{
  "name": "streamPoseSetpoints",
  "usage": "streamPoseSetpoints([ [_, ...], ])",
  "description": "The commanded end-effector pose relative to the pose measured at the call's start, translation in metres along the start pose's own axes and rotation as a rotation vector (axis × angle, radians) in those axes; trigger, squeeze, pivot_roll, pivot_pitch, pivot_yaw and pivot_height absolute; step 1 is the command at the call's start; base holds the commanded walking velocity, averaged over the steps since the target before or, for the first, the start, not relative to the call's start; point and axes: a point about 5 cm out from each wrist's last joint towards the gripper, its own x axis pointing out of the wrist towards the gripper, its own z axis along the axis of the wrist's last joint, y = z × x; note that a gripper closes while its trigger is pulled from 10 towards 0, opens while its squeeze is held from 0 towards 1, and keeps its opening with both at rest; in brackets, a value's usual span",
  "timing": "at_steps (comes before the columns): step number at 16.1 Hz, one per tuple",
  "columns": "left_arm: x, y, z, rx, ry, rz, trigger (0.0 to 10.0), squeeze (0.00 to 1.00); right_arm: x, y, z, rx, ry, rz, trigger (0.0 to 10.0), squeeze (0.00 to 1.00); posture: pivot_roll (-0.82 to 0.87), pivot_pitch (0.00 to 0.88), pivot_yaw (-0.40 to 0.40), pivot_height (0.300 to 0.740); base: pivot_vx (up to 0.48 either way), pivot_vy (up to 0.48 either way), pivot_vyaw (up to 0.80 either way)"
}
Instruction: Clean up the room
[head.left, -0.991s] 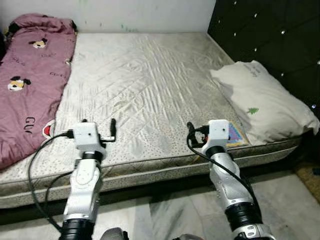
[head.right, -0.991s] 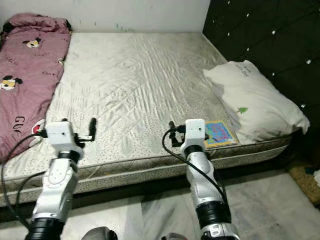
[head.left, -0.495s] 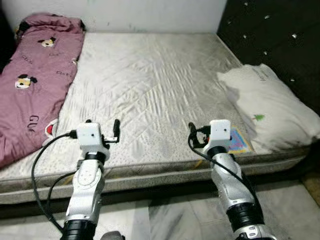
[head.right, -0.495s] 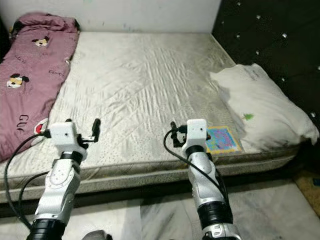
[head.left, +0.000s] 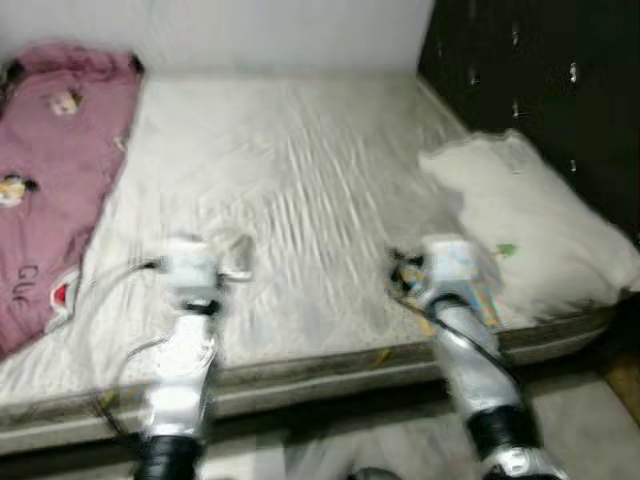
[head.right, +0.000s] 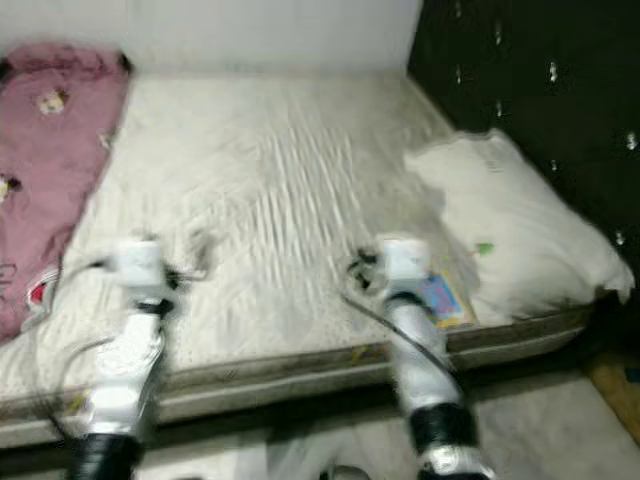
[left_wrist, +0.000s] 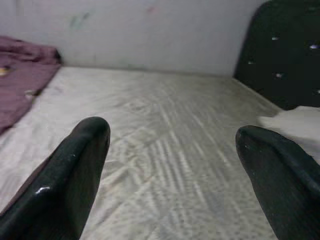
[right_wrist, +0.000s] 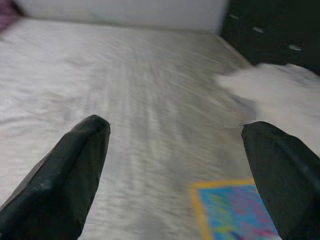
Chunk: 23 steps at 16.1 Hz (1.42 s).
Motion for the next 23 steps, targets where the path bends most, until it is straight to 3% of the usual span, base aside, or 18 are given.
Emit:
streamPoseSetpoints([
  [1,-0.0009,0.0161,0.0012,0.023,0.002,0.047,10.0,0.0,0.0042,0.0147,0.0093,0.012,-0.031,0.041,10.0,0.0,0.03,0.0,-0.06,0.74,0.251,0.0,0.0],
  [3,0.0013,0.0159,0.0004,0.049,0.008,0.079,10.0,0.0,0.0052,0.0147,0.0099,0.012,-0.031,0.041,10.0,0.0,0.03,0.0,-0.062,0.74,0.0,0.0,0.0],
  [8,0.0022,0.0142,-0.0001,0.025,0.014,0.081,10.0,0.0,0.0061,0.0146,0.0106,0.015,-0.032,0.042,10.0,0.0,0.03,0.0,-0.064,0.74,0.0,0.052,0.0],
  [17,0.0034,0.0144,-0.0007,0.01,0.022,0.078,10.0,0.0,0.0066,0.016,0.0113,0.003,-0.037,0.051,10.0,0.0,0.03,0.0,-0.062,0.74,0.0,0.48,0.0],
  [23,0.0034,0.0143,-0.001,-0.004,0.025,0.08,10.0,0.0,0.0066,0.0162,0.0105,-0.004,-0.031,0.054,10.0,0.0,0.03,0.0,-0.063,0.74,0.0,0.48,0.5],
])
